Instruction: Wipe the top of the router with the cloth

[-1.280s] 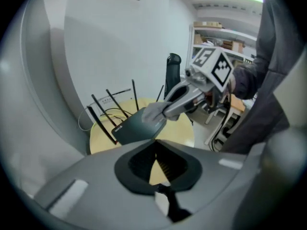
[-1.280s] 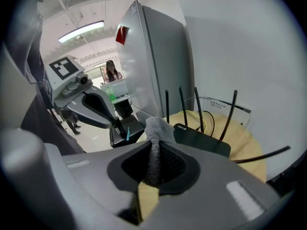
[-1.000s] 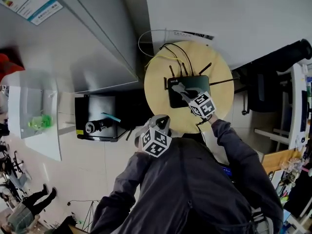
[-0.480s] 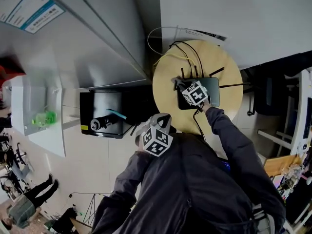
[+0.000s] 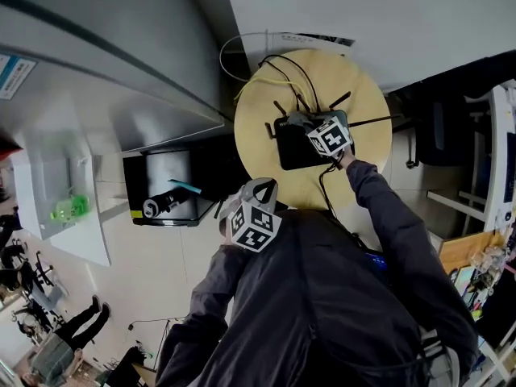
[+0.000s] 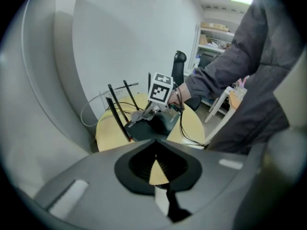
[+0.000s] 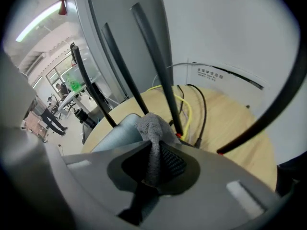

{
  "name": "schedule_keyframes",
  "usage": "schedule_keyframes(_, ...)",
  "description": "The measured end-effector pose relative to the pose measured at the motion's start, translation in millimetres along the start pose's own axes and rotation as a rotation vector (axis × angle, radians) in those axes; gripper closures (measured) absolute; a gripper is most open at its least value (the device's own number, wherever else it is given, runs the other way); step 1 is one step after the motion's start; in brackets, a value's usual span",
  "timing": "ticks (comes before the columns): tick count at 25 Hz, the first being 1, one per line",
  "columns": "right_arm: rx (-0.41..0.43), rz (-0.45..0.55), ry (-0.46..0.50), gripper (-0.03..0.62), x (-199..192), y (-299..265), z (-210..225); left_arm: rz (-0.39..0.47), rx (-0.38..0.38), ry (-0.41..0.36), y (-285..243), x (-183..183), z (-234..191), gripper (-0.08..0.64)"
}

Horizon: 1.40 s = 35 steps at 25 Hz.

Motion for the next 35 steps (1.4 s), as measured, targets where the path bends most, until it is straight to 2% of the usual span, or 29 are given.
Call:
schedule_keyframes(8,-0.082,0.012,-0.134,0.558,-44,37,60,-0.018,-0.028,-0.047,-13,14,16,0.56)
schedule_keyframes(12,-0.122,0.003,-0.166,0.558,-60,51,82,-0.028,-0.045,-0.059,-16,16,20,0.56)
schedule_keyframes(16,-0.137,-0.002,-0.171,0.558,-61,55,84,-0.041,-0.056,-0.066,-17,15,23,0.56)
schedule_keyframes(19,-0.105,0.024,-0.146,0.558,-47,54,69,-0.042,-0.058,-0.067,-14,13,22,0.56)
schedule_keyframes(26,0.008,0.075,-0.048,0.558,-7,29,0,-0.048,-0.057,-0.068,-8,3,15,0.56)
schedule_keyframes(31,0.086,0.068,-0.023,0.558,10,-3,-49,-0.051,-0.045,-0.069,2,-6,3,0.559)
schedule_keyframes(35,0.146,0.031,0.075,0.558,22,-23,-73,-0.051,-0.026,-0.055,9,-13,-6,0.56)
Point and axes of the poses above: the fingertips, and each gripper's own axes: y backward along the fingers, z to its right, x out of its top, the point moved 8 cm from there along y, backward along the fingers, and after that the axes turned 2 degrees about x, right-handed, at the moved point
